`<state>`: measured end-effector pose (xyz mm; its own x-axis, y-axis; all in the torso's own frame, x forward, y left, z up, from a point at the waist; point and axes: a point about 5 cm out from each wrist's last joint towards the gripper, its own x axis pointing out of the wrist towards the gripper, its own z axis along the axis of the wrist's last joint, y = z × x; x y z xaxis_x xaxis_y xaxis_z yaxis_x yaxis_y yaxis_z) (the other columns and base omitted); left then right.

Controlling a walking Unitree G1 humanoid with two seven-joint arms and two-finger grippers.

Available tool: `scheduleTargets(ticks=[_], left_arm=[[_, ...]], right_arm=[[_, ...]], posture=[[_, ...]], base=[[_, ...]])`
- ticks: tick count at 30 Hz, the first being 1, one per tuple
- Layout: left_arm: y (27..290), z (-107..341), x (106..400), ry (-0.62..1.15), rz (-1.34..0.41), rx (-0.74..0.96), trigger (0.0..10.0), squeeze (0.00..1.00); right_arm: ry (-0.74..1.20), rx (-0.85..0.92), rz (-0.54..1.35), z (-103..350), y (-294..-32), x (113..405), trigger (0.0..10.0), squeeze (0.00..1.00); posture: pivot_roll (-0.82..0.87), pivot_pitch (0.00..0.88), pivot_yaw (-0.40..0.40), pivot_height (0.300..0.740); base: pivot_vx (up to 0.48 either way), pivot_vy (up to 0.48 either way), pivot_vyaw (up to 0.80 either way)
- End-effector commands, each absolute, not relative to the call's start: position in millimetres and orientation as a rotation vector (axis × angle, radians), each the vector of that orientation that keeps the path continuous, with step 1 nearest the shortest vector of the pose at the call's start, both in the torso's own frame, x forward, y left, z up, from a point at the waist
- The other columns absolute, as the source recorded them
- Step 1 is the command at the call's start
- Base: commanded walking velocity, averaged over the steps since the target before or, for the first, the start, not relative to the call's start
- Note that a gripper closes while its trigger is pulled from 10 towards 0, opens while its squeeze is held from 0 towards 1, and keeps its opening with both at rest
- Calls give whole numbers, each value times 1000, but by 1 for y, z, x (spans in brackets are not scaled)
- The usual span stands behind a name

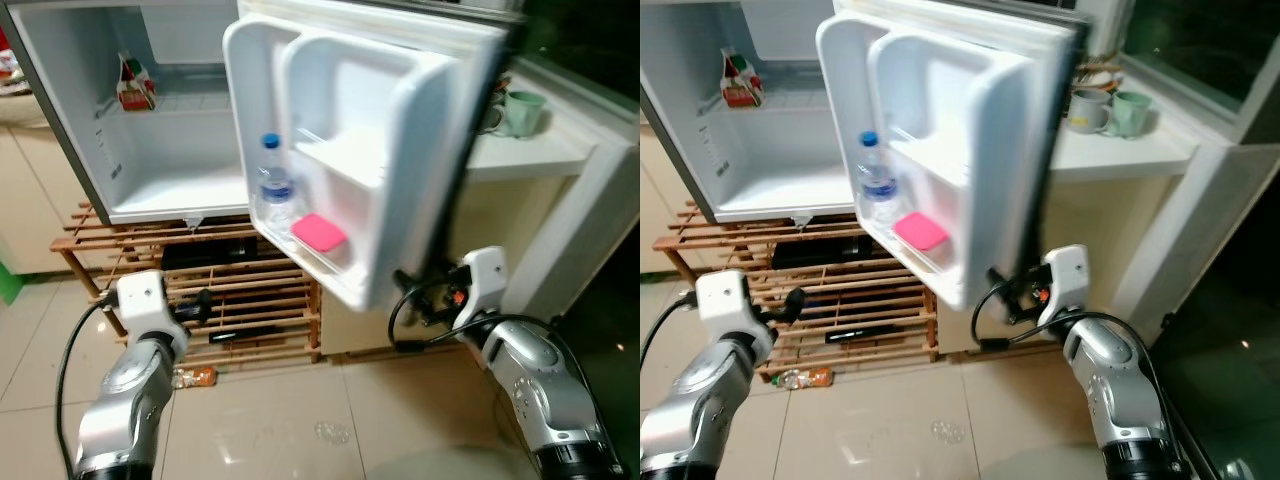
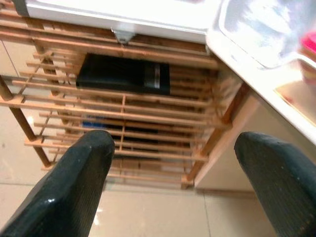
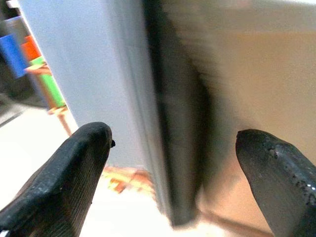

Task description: Restocking fridge

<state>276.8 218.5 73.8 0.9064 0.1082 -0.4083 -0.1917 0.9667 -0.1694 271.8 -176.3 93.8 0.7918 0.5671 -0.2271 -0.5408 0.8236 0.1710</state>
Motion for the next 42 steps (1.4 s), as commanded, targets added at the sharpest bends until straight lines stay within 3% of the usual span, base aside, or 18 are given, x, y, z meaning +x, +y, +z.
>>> scheduleTargets(ticks=[1,7,11,15,19,22,26,32,42], left_arm=[[225,66,276,469,181,-230,10000,0],[235,43,272,617,196,-265,10000,0],[238,18,252,733,210,-271,10000,0],[247,-5,232,829,253,-225,10000,0],[250,-9,231,811,265,-210,10000,0],[249,10,249,653,213,-101,10000,0],[213,72,278,272,27,-31,10000,0],[186,107,280,89,-107,36,10000,0],[206,65,262,265,-6,11,10000,0]], right_arm=[[300,119,661,97,-180,265,10000,0],[456,59,807,88,-206,231,10000,0],[520,-6,742,80,-230,226,10000,0],[468,-97,565,88,-247,246,10000,0],[386,-99,588,104,-233,261,10000,0],[276,-70,590,122,-210,283,10000,0],[174,2,589,128,-179,302,10000,0],[151,24,657,127,-146,309,10000,0],[67,14,780,149,-95,332,10000,0]], posture=[[-184,0,48,740],[-203,0,65,740],[-212,0,74,740],[-214,0,80,740],[-213,0,81,740],[-204,0,77,740],[-190,0,70,740],[-165,0,61,740],[-151,0,44,740]], base=[[0,0,0],[0,0,0],[0,0,0],[0,0,0],[0,0,0],[0,0,0],[0,0,122],[0,0,549],[0,0,222]])
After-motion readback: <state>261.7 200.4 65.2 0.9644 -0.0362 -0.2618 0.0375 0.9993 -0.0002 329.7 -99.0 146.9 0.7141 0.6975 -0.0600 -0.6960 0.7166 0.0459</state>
